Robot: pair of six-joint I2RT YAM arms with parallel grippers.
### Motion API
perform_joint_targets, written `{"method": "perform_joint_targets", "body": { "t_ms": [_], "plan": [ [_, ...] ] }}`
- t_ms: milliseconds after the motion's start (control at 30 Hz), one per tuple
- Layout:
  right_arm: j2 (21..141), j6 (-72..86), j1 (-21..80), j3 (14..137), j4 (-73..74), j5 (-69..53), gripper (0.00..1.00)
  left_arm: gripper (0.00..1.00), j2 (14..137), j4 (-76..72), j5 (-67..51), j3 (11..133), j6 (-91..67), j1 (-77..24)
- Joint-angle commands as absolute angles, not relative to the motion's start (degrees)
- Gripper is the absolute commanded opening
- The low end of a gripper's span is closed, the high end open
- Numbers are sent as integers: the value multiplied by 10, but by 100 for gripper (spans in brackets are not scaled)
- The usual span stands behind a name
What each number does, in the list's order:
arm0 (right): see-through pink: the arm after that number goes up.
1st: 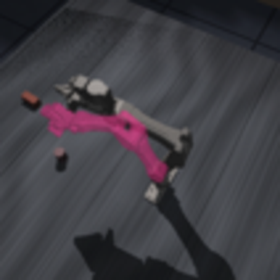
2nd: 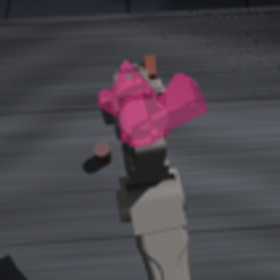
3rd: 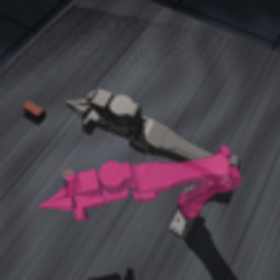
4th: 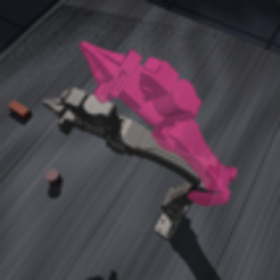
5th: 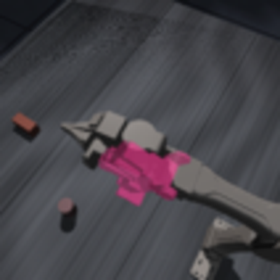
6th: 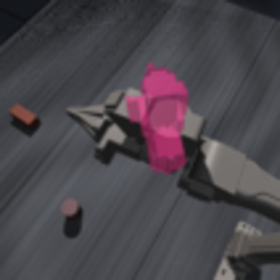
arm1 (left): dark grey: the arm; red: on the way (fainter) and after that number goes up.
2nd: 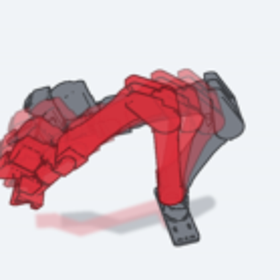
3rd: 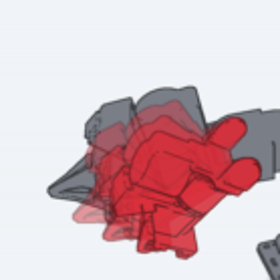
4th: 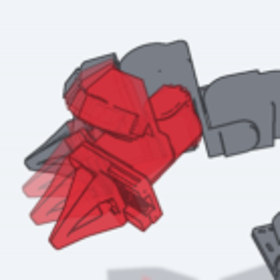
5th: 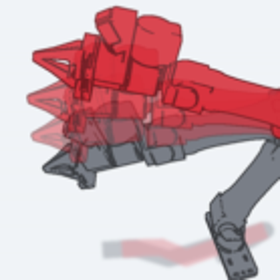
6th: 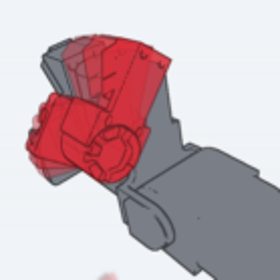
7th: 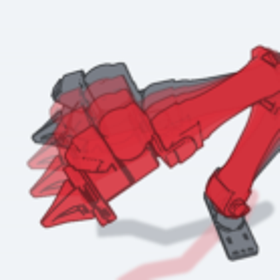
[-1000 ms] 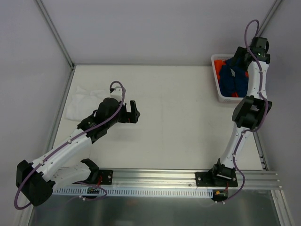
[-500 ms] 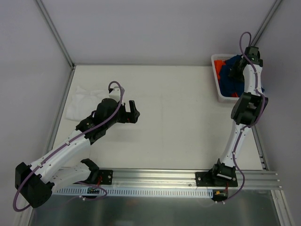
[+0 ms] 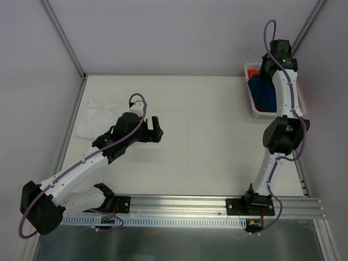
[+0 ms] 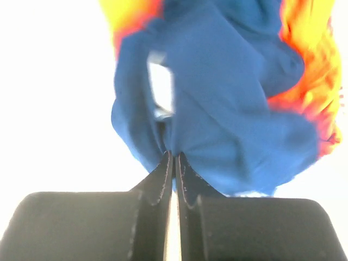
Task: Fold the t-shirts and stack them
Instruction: Grab crumpled tshirt from bin with the left arm, then move the tshirt to the center of the board
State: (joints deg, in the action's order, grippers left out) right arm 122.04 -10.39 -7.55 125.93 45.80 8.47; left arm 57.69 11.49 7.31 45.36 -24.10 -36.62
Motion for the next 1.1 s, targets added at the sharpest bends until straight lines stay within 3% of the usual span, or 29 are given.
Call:
{"method": "perform_joint_targets", "body": {
  "t_ms": [0,167,333,467,567,700,900,1067],
  "plan": [
    [1048,-119,-2,1331,489,77,1,99,597,107,51,483,-258,-359],
    [953,-70,45,1372,533,-23,0,99,620,107,27,497,-271,-359],
    [829,-47,72,1297,540,-85,1,99,624,107,32,497,-265,-359],
    [753,-36,83,1147,546,-79,1,99,613,106,43,490,-267,-359],
    [694,-21,127,961,485,-84,0,99,601,106,40,480,-274,-359],
    [699,-2,198,812,433,-83,0,99,588,107,48,469,-280,-359],
    [798,18,367,833,415,-27,0,99,561,112,66,448,-288,-359],
    [866,4,458,983,453,-12,1,99,542,126,97,442,-289,-359]
  ]
}}
